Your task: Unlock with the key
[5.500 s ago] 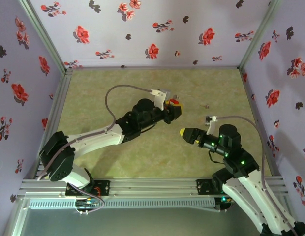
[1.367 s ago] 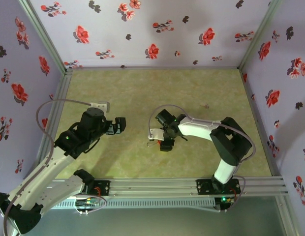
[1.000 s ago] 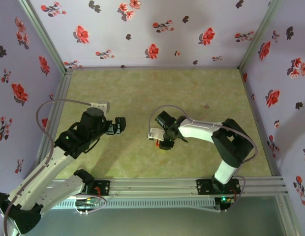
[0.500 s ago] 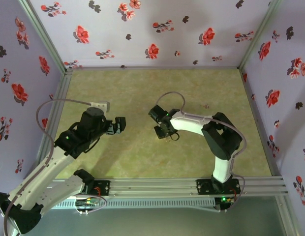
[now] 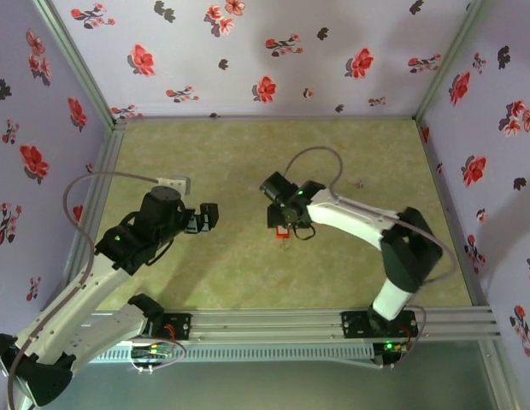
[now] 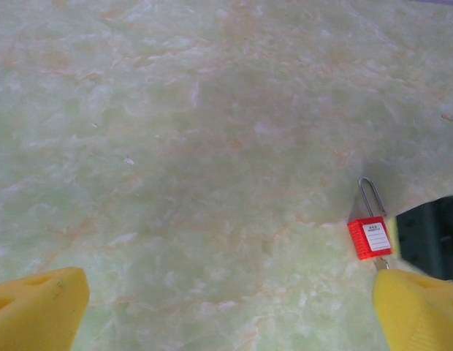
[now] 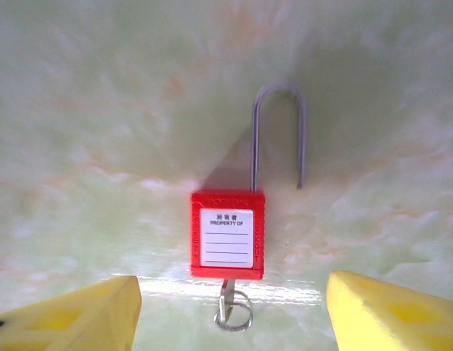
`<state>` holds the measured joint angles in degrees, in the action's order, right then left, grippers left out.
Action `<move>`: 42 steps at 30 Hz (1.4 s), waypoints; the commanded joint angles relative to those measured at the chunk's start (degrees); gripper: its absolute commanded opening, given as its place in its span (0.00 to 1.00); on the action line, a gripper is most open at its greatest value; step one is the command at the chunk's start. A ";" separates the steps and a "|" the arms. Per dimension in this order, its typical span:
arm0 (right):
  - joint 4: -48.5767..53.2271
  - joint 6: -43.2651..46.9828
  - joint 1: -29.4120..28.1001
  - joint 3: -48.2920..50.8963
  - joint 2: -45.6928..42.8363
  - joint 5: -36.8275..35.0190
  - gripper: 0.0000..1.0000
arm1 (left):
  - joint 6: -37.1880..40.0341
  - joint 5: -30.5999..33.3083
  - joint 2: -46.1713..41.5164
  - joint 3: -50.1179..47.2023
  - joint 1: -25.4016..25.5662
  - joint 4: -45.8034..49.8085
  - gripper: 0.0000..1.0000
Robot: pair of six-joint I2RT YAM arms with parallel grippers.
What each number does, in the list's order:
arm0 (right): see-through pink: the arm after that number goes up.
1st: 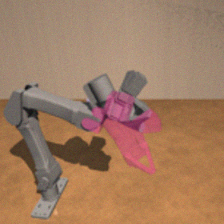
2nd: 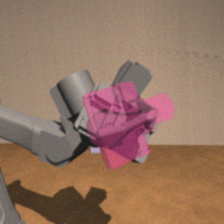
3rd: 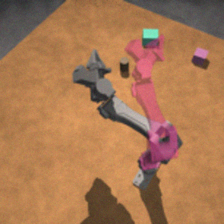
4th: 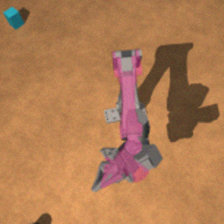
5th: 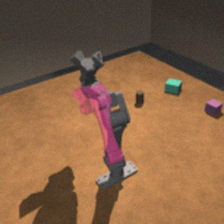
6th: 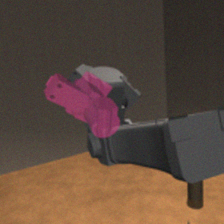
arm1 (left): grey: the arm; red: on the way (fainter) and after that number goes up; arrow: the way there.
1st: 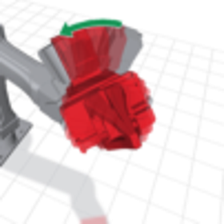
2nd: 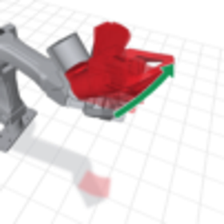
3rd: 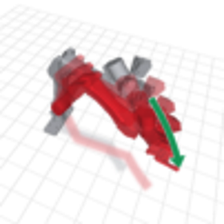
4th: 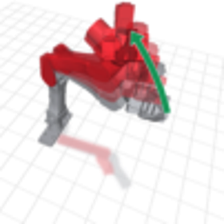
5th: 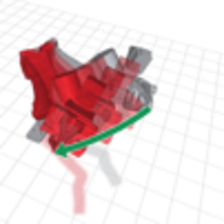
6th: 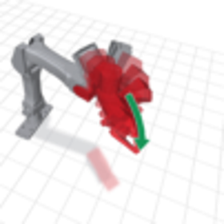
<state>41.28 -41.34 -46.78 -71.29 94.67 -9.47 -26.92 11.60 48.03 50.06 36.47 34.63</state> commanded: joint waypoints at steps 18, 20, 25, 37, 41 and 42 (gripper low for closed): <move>3.16 20.85 43.40 -15.45 15.83 3.01 0.49 | -2.15 -8.91 14.47 1.44 8.32 -18.00 1.00; 3.74 21.06 43.83 -17.64 18.67 2.86 0.46 | -2.74 -8.91 14.95 1.19 8.92 -18.46 1.00; 3.62 21.30 44.37 -20.23 22.62 2.85 0.42 | -3.58 -8.75 14.90 0.48 9.51 -19.02 1.00; 2.02 21.70 45.20 -21.09 26.38 5.31 0.34 | -4.09 -7.46 14.40 0.01 9.59 -18.65 1.00; 1.29 21.62 45.29 -20.76 27.29 5.37 0.30 | -4.02 -7.25 14.47 -0.05 9.63 -18.64 1.00; 1.09 21.57 45.29 -20.68 27.53 5.55 0.30 | -4.00 -7.22 14.42 -0.05 9.61 -18.63 0.99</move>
<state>43.18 -20.51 -1.85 -91.09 120.60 -4.69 -30.11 3.38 63.05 50.11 45.67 17.43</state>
